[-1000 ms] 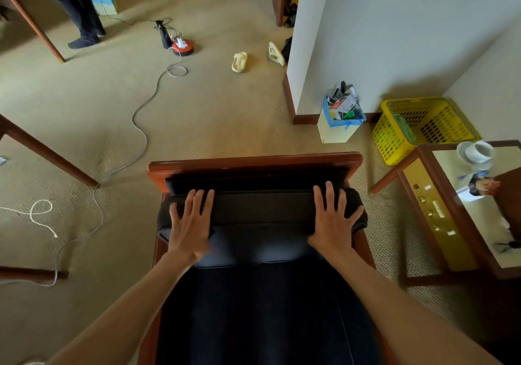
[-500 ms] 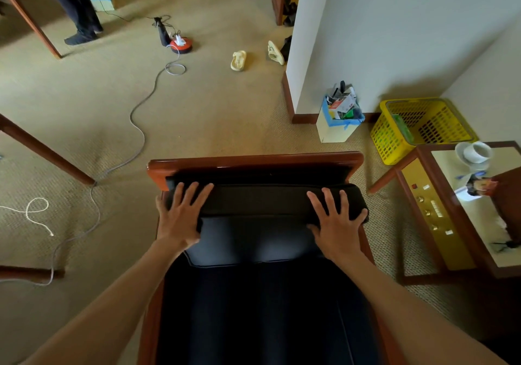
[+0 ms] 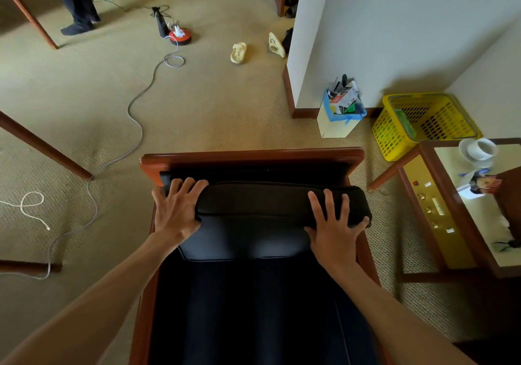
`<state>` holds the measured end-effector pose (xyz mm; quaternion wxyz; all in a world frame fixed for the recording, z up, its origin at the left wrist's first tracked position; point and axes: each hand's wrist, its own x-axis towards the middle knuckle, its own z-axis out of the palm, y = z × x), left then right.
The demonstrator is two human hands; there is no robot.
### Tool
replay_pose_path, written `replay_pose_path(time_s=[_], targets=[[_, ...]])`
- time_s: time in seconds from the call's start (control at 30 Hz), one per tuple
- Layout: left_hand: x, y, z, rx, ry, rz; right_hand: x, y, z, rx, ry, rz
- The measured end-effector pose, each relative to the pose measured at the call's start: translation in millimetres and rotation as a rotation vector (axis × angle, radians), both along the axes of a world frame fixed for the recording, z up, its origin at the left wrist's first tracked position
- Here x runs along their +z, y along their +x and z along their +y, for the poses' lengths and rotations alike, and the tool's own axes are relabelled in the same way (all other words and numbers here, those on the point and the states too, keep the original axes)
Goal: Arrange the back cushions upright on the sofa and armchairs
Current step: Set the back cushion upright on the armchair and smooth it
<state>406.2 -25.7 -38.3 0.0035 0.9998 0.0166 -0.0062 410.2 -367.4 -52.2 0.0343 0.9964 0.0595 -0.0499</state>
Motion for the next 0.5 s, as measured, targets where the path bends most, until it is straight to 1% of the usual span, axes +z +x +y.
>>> replay_pose_path(time_s=[0.07,0.17,0.23,0.27,0.33,0.37,0.4,0.43,0.5], targets=[[0,0,2,0.03,0.004,0.054,2,12,9,0.013,0.002,0.055],[4,-2,-9,0.11,0.021,0.19,6,22,19,0.01,0.034,0.103],[3,-2,-25,0.166,-0.047,0.248,10,24,37,0.01,0.081,0.108],[3,0,-36,0.15,-0.102,0.249,11,25,49,0.055,0.126,0.097],[6,4,-63,0.022,-0.225,0.209,11,24,70,0.249,0.192,0.082],[6,4,-77,-0.049,-0.27,0.2,8,24,75,0.338,0.189,0.08],[4,4,-87,-0.102,-0.283,0.2,5,25,75,0.383,0.17,0.072],[0,2,-91,-0.132,-0.259,0.19,2,27,70,0.381,0.15,0.057],[-8,-4,-74,-0.119,-0.182,0.135,1,34,43,0.308,0.115,0.034]])
